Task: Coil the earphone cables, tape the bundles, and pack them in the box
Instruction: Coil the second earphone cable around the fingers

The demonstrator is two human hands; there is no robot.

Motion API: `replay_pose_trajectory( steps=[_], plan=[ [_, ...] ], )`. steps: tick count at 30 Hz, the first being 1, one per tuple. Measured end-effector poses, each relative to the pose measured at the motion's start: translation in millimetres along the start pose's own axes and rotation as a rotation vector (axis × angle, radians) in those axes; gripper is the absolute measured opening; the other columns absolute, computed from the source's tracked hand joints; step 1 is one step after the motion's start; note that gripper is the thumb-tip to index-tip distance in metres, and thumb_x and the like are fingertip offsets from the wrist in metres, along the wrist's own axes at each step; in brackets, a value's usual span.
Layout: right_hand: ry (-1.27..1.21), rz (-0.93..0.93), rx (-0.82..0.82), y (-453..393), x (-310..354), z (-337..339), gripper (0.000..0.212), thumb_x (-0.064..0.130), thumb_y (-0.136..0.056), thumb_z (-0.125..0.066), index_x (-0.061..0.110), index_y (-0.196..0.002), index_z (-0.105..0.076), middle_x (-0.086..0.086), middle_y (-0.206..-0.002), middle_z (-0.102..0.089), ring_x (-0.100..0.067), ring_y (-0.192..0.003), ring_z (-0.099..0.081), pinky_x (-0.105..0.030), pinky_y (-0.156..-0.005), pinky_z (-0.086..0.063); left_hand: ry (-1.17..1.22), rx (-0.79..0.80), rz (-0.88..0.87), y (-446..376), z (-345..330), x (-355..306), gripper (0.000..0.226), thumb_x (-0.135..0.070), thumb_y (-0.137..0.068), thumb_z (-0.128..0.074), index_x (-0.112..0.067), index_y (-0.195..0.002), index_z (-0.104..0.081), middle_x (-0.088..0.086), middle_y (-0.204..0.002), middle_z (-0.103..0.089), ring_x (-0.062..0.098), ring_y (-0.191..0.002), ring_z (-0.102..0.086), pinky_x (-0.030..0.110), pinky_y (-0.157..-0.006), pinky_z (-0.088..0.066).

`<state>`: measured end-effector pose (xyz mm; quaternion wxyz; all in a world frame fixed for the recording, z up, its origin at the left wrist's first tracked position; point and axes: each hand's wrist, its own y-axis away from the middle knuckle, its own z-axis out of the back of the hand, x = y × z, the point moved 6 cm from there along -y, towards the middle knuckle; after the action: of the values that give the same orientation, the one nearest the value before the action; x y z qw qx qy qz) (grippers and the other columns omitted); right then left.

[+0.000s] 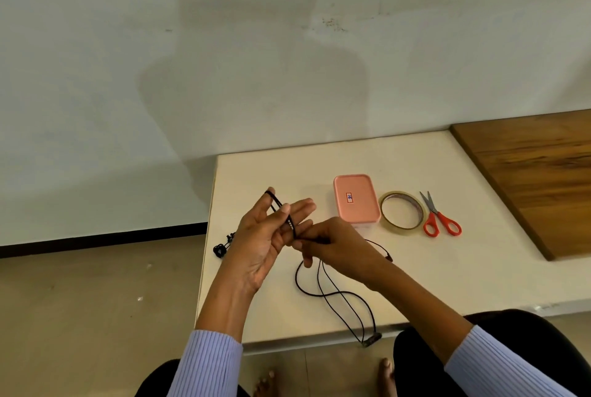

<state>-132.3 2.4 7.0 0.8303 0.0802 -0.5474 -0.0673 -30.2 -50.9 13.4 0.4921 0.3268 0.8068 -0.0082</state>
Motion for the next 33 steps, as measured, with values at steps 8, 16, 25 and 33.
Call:
replay_pose_trajectory(
  steps=[8, 16, 25, 33],
  plan=[
    [0.59, 0.219, -0.056, -0.7, 4.6, 8.3, 0.014, 0.032, -0.084, -0.066, 0.029, -0.095, -0.075, 0.009, -0.087, -0.073, -0.005, -0.074, -0.061, -0.025, -0.067, -0.049, -0.721, 0.0, 0.05, 3.7, -0.3, 16.2, 0.069, -0.013, -0.095, -0.051, -0.023, -0.151, -0.011, -0.001, -0.105, -0.072, 0.009, -0.101, -0.065, 0.039, -0.106, -0.041],
    [0.497, 0.354, -0.153, 2.0, 9.3, 34.4, 0.007, 0.025, -0.08, -0.072, 0.024, -0.087, -0.075, 0.025, -0.069, -0.052, 0.006, -0.061, -0.051, -0.01, -0.057, -0.031, -0.536, 0.122, 0.149, 8.4, -3.0, 13.5, 0.068, -0.006, -0.094, -0.051, -0.018, -0.15, -0.013, 0.009, -0.111, -0.07, 0.02, -0.102, -0.068, 0.03, -0.087, -0.055],
    [0.235, 0.377, -0.248, 0.2, 9.5, 47.0, 0.007, 0.016, -0.078, -0.074, 0.018, -0.085, -0.075, 0.009, -0.08, -0.067, -0.016, -0.069, -0.06, -0.02, -0.06, -0.045, -0.545, 0.268, 0.282, 17.8, -10.9, 21.2, 0.057, -0.005, -0.093, -0.053, -0.018, -0.144, -0.034, 0.014, -0.115, -0.068, 0.024, -0.1, -0.069, 0.031, -0.079, -0.057],
    [0.148, 0.291, -0.253, -7.1, -2.1, 54.4, 0.01, 0.019, -0.081, -0.07, 0.027, -0.087, -0.074, 0.019, -0.083, -0.067, -0.008, -0.081, -0.062, -0.017, -0.068, -0.049, -0.492, 0.458, 0.383, 28.5, -17.8, 21.9, 0.051, -0.005, -0.095, -0.047, -0.024, -0.14, -0.033, 0.021, -0.114, -0.067, 0.029, -0.108, -0.065, 0.033, -0.083, -0.055]
  ],
)
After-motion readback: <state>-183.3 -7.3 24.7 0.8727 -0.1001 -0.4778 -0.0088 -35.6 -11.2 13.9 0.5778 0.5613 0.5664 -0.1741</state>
